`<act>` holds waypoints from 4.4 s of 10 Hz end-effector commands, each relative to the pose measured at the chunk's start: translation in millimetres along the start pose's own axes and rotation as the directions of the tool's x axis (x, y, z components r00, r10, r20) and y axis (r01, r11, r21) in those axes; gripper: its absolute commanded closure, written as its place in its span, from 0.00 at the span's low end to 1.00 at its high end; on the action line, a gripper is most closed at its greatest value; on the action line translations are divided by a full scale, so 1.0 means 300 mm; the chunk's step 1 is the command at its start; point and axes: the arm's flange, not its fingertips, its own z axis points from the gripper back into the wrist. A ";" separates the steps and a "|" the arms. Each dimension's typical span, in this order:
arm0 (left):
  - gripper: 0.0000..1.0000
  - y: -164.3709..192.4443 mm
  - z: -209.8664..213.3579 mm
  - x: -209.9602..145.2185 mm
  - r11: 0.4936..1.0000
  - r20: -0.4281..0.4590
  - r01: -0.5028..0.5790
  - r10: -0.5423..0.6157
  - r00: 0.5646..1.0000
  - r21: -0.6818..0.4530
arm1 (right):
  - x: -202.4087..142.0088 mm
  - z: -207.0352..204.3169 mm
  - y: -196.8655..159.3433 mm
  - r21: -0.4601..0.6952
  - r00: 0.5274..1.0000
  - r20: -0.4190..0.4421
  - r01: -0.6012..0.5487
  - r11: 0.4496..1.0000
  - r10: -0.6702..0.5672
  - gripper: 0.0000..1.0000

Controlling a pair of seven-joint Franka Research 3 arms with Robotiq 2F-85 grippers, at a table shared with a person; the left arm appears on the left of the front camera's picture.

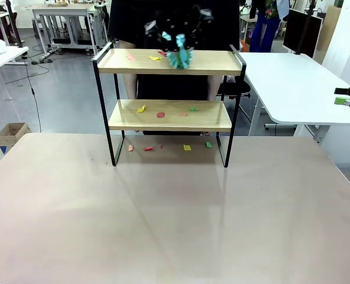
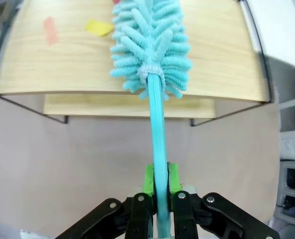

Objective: Clean the shelf.
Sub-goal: Clean the specific section of the Shelf indicated by the human with the Duster.

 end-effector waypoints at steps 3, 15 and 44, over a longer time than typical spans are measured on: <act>0.87 0.221 0.024 -0.007 0.990 0.017 0.044 -0.046 0.999 0.138 | 0.012 -0.007 0.002 0.002 1.000 0.002 -0.007 1.000 0.007 0.00; 0.87 0.364 0.231 0.022 0.904 0.147 0.155 -0.230 0.962 0.399 | 0.012 -0.007 0.002 0.002 1.000 0.002 -0.007 1.000 0.007 0.00; 0.87 1.250 -0.038 -0.331 0.227 -0.186 0.743 -0.973 0.139 -0.630 | 0.012 -0.007 0.002 0.002 1.000 0.002 -0.007 1.000 0.007 0.00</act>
